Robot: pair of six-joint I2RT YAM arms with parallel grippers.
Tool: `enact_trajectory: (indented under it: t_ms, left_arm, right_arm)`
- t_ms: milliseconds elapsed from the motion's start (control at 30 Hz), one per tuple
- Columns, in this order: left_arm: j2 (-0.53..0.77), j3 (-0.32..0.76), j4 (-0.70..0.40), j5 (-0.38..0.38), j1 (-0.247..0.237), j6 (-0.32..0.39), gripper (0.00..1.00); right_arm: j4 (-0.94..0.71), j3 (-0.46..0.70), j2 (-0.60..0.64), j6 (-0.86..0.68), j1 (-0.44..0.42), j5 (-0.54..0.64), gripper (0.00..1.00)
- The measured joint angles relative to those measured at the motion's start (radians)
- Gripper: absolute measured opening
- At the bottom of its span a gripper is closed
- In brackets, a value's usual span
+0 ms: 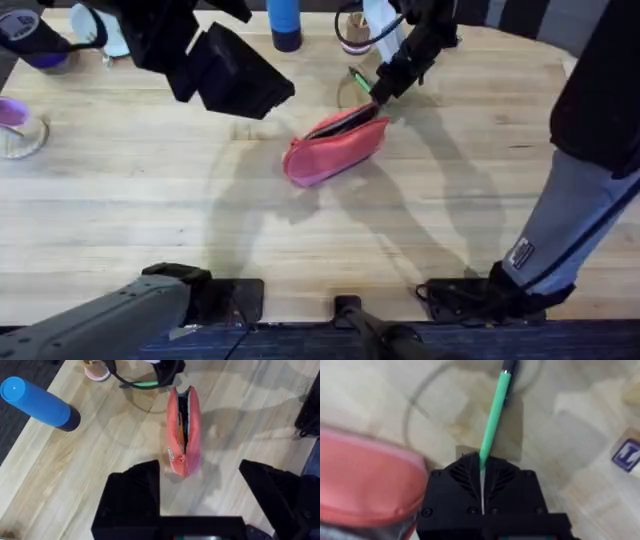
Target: Unzip the bag, pick up the pens from the table one at a time and place them inside, then zip the bag closed.
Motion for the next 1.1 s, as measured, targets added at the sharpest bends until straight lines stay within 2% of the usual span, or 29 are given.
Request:
enact_trajectory:
  t_ms: [200, 567, 700, 733, 900, 1100]
  left_arm:
    - [0.000, 0.000, 0.000, 0.000, 0.000, 0.000, 0.993]
    - [0.000, 0.000, 0.000, 0.000, 0.000, 0.000, 0.993]
    - [0.000, 0.000, 0.000, 0.000, 0.000, 0.000, 0.993]
    - [0.000, 0.000, 0.000, 0.000, 0.000, 0.000, 0.993]
    - [0.000, 0.000, 0.000, 0.000, 0.000, 0.000, 0.993]
    - [0.000, 0.000, 0.000, 0.000, 0.000, 0.000, 0.993]
  right_arm:
    - [-0.090, 0.000, -0.047, -0.096, 0.002, 0.000, 0.031]
    - [-0.272, 0.000, -0.283, -0.285, 0.002, 0.000, 0.033]
    - [-0.376, 0.000, -0.355, -0.405, 0.002, 0.000, 0.033]
    - [-0.427, 0.000, -0.400, -0.504, 0.002, 0.001, 0.033]
    - [-0.438, 0.000, -0.451, -0.660, 0.004, 0.043, 0.032]
    - [-0.440, 0.000, -0.459, -0.797, 0.005, 0.138, 0.032]
